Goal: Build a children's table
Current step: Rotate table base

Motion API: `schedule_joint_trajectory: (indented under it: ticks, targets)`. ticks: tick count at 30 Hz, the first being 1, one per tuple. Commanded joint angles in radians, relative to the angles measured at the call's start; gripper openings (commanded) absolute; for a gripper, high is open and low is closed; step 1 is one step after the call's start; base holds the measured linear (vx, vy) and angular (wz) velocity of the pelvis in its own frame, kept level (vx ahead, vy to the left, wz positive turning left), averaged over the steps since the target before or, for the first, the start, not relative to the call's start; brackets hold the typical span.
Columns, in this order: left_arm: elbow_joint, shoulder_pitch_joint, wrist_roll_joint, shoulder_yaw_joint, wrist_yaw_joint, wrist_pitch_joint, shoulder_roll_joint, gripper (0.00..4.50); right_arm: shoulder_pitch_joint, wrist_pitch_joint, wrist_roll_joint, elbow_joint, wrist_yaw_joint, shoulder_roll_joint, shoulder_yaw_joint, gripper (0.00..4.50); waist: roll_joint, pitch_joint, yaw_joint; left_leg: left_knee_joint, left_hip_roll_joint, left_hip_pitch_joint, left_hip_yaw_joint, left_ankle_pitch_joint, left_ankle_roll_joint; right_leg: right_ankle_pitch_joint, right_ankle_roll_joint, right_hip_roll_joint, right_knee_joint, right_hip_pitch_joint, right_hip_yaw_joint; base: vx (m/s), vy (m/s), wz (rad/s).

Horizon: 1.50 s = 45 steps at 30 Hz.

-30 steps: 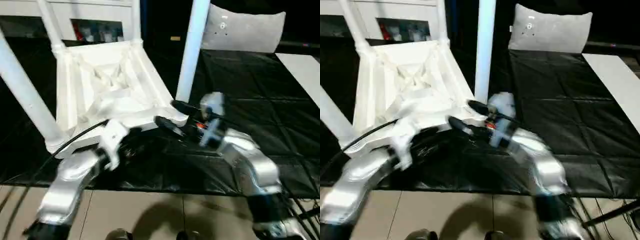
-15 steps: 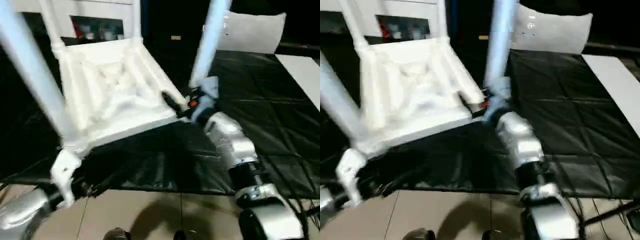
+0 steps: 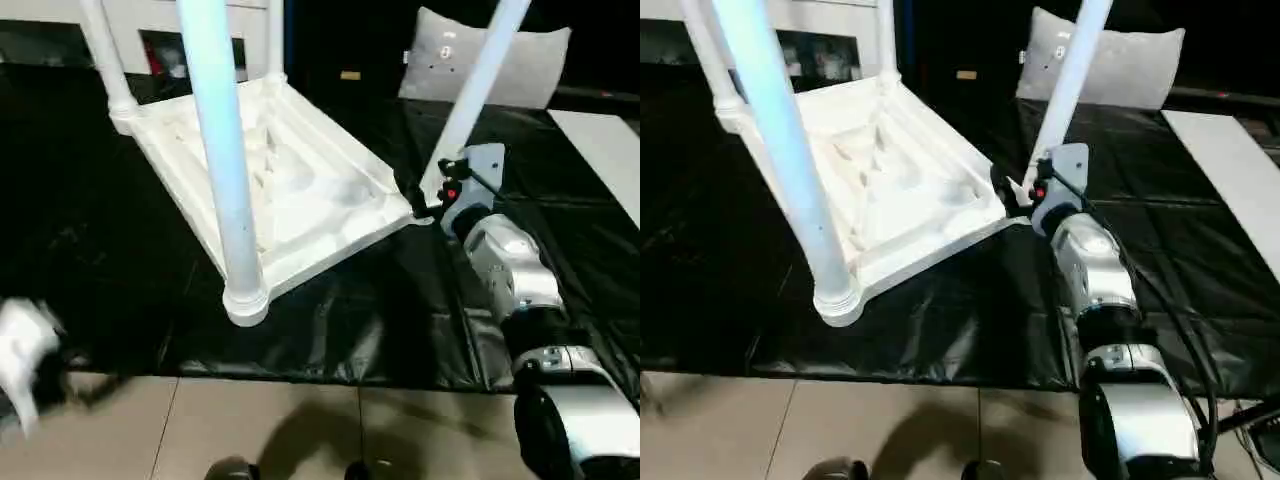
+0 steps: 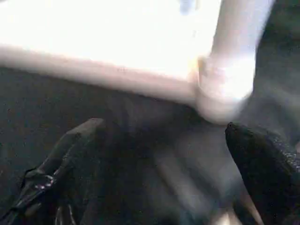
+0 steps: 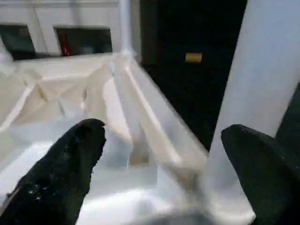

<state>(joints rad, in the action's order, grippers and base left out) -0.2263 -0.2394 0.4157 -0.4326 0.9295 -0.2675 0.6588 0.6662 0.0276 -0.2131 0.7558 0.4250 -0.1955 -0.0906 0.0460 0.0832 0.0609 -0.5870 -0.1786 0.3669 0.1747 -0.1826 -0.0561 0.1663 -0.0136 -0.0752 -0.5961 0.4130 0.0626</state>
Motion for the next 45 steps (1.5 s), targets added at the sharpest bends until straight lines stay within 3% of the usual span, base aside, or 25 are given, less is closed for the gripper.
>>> schedule_joint_trajectory:
  ticks: [1, 4, 5, 6, 7, 8, 9, 10, 11, 12, 13, 16, 18, 21, 22, 24, 27, 30, 31, 33, 34, 36, 41, 45]
  targets:
    - [-0.008, 0.056, 0.031, 0.056, -0.002, -0.032, -0.002, 4.45, -0.047, -0.03, 0.028, -0.047, 0.042, 0.009, 0.049, 4.5, -0.032, -0.063, 0.001, 0.087, -0.047, -0.018, -0.014, -0.322, -0.022, 0.247, -0.192, -0.055, 0.055, -0.037, -0.051, 0.0, 0.0, 0.0]
    - [0.006, 0.131, 0.043, 0.11, 0.018, -0.062, -0.007, 4.45, -0.1, -0.054, 0.049, -0.094, 0.073, 0.008, 0.104, 4.5, -0.029, -0.066, -0.001, 0.085, -0.045, -0.016, -0.011, -0.291, -0.015, 0.211, -0.203, -0.055, 0.054, -0.043, -0.051, 0.0, 0.0, 0.0]
    - [0.024, 0.174, 0.043, 0.133, 0.033, -0.074, -0.018, 4.45, -0.12, -0.065, 0.065, -0.11, 0.074, 0.003, 0.122, 4.5, -0.037, -0.069, 0.001, 0.083, -0.044, -0.015, -0.013, -0.269, -0.015, 0.19, -0.211, -0.058, 0.05, -0.047, -0.051, 0.0, 0.0, 0.0]
    - [0.024, 0.174, 0.043, 0.133, 0.033, -0.074, -0.018, 4.45, -0.12, -0.065, 0.065, -0.11, 0.074, 0.003, 0.122, 4.5, -0.033, -0.068, -0.001, 0.082, -0.044, -0.016, -0.01, -0.263, -0.014, 0.188, -0.213, -0.056, 0.052, -0.045, -0.051, 0.0, 0.0, 0.0]
    - [0.043, 0.214, 0.041, 0.154, 0.037, -0.078, -0.032, 4.45, -0.132, -0.076, 0.078, -0.117, 0.062, -0.002, 0.127, 4.5, -0.03, -0.069, -0.003, 0.081, -0.043, -0.01, -0.012, -0.255, -0.016, 0.182, -0.223, -0.057, 0.048, -0.051, -0.051, 0.0, 0.0, 0.0]
    - [0.043, 0.214, 0.041, 0.154, 0.037, -0.078, -0.032, 4.45, -0.132, -0.076, 0.078, -0.117, 0.062, -0.002, 0.127, 4.5, -0.031, -0.069, -0.003, 0.081, -0.042, -0.012, -0.01, -0.256, -0.016, 0.191, -0.22, -0.056, 0.05, -0.05, -0.051, 0.0, 0.0, 0.0]
    - [0.065, 0.279, 0.041, 0.198, 0.045, -0.09, -0.056, 4.45, -0.141, -0.104, 0.093, -0.108, 0.041, -0.013, 0.128, 4.5, -0.028, -0.066, -0.005, 0.08, -0.042, -0.013, -0.01, -0.263, -0.017, 0.214, -0.218, -0.057, 0.053, -0.049, -0.052, 0.0, 0.0, 0.0]
    - [0.065, 0.279, 0.041, 0.198, 0.045, -0.09, -0.056, 4.45, -0.141, -0.104, 0.093, -0.108, 0.041, -0.013, 0.128, 4.5, -0.032, -0.066, 0.001, 0.078, -0.042, -0.023, -0.008, -0.281, -0.024, 0.247, -0.213, -0.055, 0.057, -0.042, -0.052, 0.0, 0.0, 0.0]
    - [0.07, 0.296, 0.043, 0.21, 0.045, -0.095, -0.061, 4.45, -0.142, -0.11, 0.099, -0.105, 0.037, -0.016, 0.128, 4.5, -0.03, -0.066, 0.0, 0.078, -0.042, -0.021, -0.008, -0.287, -0.025, 0.254, -0.212, -0.057, 0.058, -0.044, -0.052, 0.0, 0.0, 0.0]
    - [0.074, 0.33, 0.057, 0.237, 0.055, -0.117, -0.072, 4.45, -0.141, -0.126, 0.117, -0.089, 0.032, -0.023, 0.135, 4.5, -0.029, -0.065, 0.0, 0.079, -0.042, -0.017, -0.009, -0.293, -0.028, 0.267, -0.208, -0.057, 0.058, -0.046, -0.052, 0.0, 0.0, 0.0]
    - [0.074, 0.35, 0.069, 0.254, 0.061, -0.132, -0.08, 4.45, -0.139, -0.128, 0.133, -0.076, 0.029, -0.028, 0.144, 4.5, -0.029, -0.065, 0.003, 0.078, -0.042, -0.024, -0.009, -0.307, -0.032, 0.292, -0.202, -0.057, 0.06, -0.042, -0.052, 0.0, 0.0, 0.0]
    - [0.097, 0.405, 0.077, 0.302, 0.069, -0.146, -0.099, 4.45, -0.131, -0.137, 0.157, -0.059, 0.031, -0.031, 0.165, 4.5, -0.025, -0.064, 0.003, 0.079, -0.042, -0.017, -0.013, -0.313, -0.04, 0.314, -0.194, -0.059, 0.06, -0.046, -0.05, 0.0, 0.0, 0.0]
    - [0.135, 0.439, 0.054, 0.326, 0.061, -0.124, -0.121, 4.45, -0.119, -0.139, 0.158, -0.047, 0.027, -0.026, 0.172, 4.5, -0.019, -0.066, 0.0, 0.077, -0.041, -0.016, -0.013, -0.307, -0.035, 0.317, -0.186, -0.059, 0.06, -0.047, -0.05, 0.0, 0.0, 0.0]
    - [0.236, 0.509, -0.017, 0.374, 0.037, -0.05, -0.184, 4.45, -0.07, -0.115, 0.172, 0.031, 0.003, -0.002, 0.181, 4.5, -0.018, -0.07, 0.0, 0.072, -0.039, -0.016, -0.011, -0.282, -0.029, 0.327, -0.184, -0.061, 0.064, -0.045, -0.051, 0.0, 0.0, 0.0]
    - [0.254, 0.524, -0.027, 0.389, 0.041, -0.04, -0.195, 4.45, -0.058, -0.114, 0.176, 0.047, -0.002, 0.004, 0.181, 4.5, -0.012, -0.072, -0.002, 0.071, -0.039, -0.011, -0.011, -0.27, -0.028, 0.319, -0.185, -0.063, 0.062, -0.05, -0.052, 0.0, 0.0, 0.0]
    - [0.264, 0.551, -0.028, 0.419, 0.049, -0.036, -0.217, 4.45, -0.034, -0.114, 0.185, 0.076, -0.012, 0.018, 0.178, 4.5, -0.015, -0.073, -0.001, 0.071, -0.042, -0.011, -0.012, -0.254, -0.025, 0.304, -0.189, -0.065, 0.058, -0.05, -0.051, 0.0, 0.0, 0.0]
    - [0.219, 0.568, 0.01, 0.465, 0.064, -0.095, -0.235, 4.45, -0.006, -0.111, 0.195, 0.112, -0.017, 0.028, 0.178, 4.5, -0.025, -0.077, 0.002, 0.068, -0.045, -0.017, -0.009, -0.234, -0.023, 0.237, -0.218, -0.061, 0.049, -0.047, -0.05, 0.0, 0.0, 0.0]
    - [0.149, 0.553, 0.055, 0.501, 0.099, -0.169, -0.233, 4.45, 0.01, -0.099, 0.195, 0.145, -0.014, 0.03, 0.185, 4.5, -0.022, -0.077, 0.005, 0.068, -0.045, -0.015, -0.008, -0.234, -0.021, 0.206, -0.235, -0.059, 0.045, -0.048, -0.048, 0.0, 0.0, 0.0]
    - [0.123, 0.54, 0.074, 0.508, 0.107, -0.187, -0.234, 4.45, 0.015, -0.094, 0.191, 0.157, -0.009, 0.031, 0.178, 4.5, -0.014, -0.074, 0.001, 0.069, -0.045, -0.01, -0.009, -0.226, -0.021, 0.191, -0.236, -0.059, 0.043, -0.052, -0.048, 0.0, 0.0, 0.0]
    - [0.074, 0.521, 0.129, 0.512, 0.116, -0.231, -0.247, 4.45, 0.019, -0.086, 0.183, 0.172, 0.004, 0.034, 0.167, 4.5, -0.012, -0.077, -0.001, 0.066, -0.043, -0.007, -0.007, -0.207, -0.013, 0.175, -0.242, -0.061, 0.039, -0.057, -0.049, 0.0, 0.0, 0.0]
    - [0.041, 0.512, 0.166, 0.516, 0.116, -0.257, -0.257, 4.45, 0.02, -0.081, 0.18, 0.176, 0.014, 0.036, 0.165, 4.5, -0.007, -0.074, -0.004, 0.066, -0.043, -0.002, -0.007, -0.201, -0.008, 0.181, -0.239, -0.062, 0.041, -0.059, -0.048, 0.0, 0.0, 0.0]
    - [0.004, 0.505, 0.204, 0.536, 0.115, -0.281, -0.277, 4.45, 0.023, -0.068, 0.188, 0.186, 0.028, 0.04, 0.172, 4.5, -0.008, -0.074, -0.007, 0.065, -0.043, -0.004, -0.006, -0.205, -0.006, 0.201, -0.236, -0.063, 0.043, -0.057, -0.048, 0.0, 0.0, 0.0]
    - [0.002, 0.525, 0.179, 0.575, 0.099, -0.278, -0.315, 4.45, 0.037, -0.043, 0.185, 0.193, 0.053, 0.061, 0.177, 4.5, -0.004, -0.069, -0.019, 0.065, -0.042, -0.004, -0.007, -0.242, -0.002, 0.311, -0.199, -0.06, 0.057, -0.053, -0.048, 0.0, 0.0, 0.0]
    - [0.023, 0.559, 0.162, 0.608, 0.078, -0.265, -0.365, 4.45, 0.044, -0.024, 0.185, 0.192, 0.088, 0.085, 0.191, 4.5, -0.003, -0.072, -0.023, 0.063, -0.043, -0.003, -0.008, -0.233, -0.002, 0.317, -0.188, -0.06, 0.058, -0.054, -0.047, 0.0, 0.0, 0.0]
